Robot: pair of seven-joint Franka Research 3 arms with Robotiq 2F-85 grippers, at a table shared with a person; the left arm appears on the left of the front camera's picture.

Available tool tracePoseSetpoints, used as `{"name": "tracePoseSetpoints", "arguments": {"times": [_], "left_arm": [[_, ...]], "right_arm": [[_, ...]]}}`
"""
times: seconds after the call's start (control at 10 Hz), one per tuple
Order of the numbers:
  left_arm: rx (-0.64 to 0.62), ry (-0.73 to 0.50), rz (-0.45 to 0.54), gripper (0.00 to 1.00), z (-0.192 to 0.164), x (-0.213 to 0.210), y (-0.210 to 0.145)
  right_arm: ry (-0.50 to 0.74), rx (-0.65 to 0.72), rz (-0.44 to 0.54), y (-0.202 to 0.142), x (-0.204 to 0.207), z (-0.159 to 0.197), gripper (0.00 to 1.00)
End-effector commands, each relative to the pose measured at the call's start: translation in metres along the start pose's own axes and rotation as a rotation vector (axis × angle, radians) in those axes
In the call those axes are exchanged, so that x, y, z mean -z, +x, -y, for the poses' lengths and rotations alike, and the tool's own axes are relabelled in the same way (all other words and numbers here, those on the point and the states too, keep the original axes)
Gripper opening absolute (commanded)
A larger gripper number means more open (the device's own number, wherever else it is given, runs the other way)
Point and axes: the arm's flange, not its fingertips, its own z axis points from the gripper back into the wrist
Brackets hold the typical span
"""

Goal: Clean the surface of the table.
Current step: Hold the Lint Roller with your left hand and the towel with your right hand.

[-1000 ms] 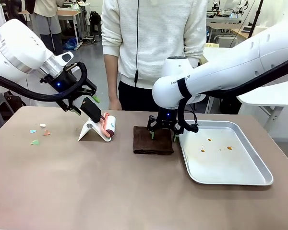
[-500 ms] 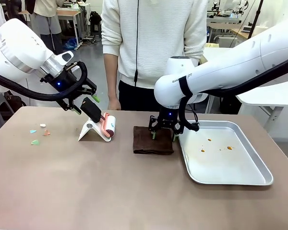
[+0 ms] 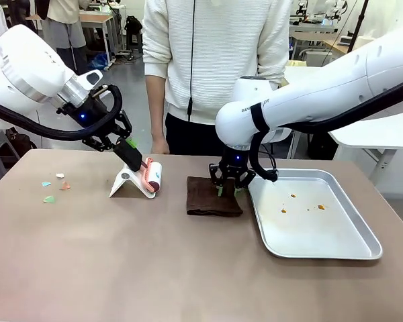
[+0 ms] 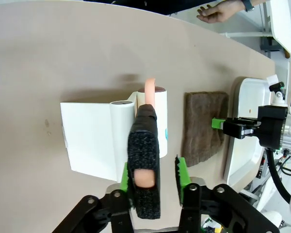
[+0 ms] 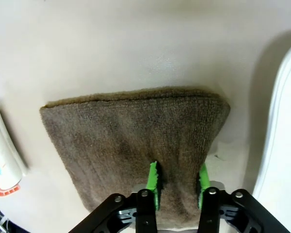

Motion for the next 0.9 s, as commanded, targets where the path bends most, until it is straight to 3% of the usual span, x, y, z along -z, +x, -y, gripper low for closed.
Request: {"name": "tracePoseSetpoints", "arguments": {"times": [0.0, 0.5, 0.8], "left_arm": [[0.019, 0.001, 0.014, 0.02, 0.001, 0.003, 0.000], [0.021, 0.008, 0.014, 0.00, 0.001, 0.002, 0.000], [0.049, -0.034, 0.024, 0.00, 0.004, -0.006, -0.008]], "right_arm": [[0.026, -0.023, -0.032, -0.001, 0.006, 0.006, 0.00], [0.043, -0.041, -0.048, -0.001, 0.005, 0.006, 0.00], [0.166, -0.068, -0.076, -0.006, -0.012, 0.017, 0.00]]}}
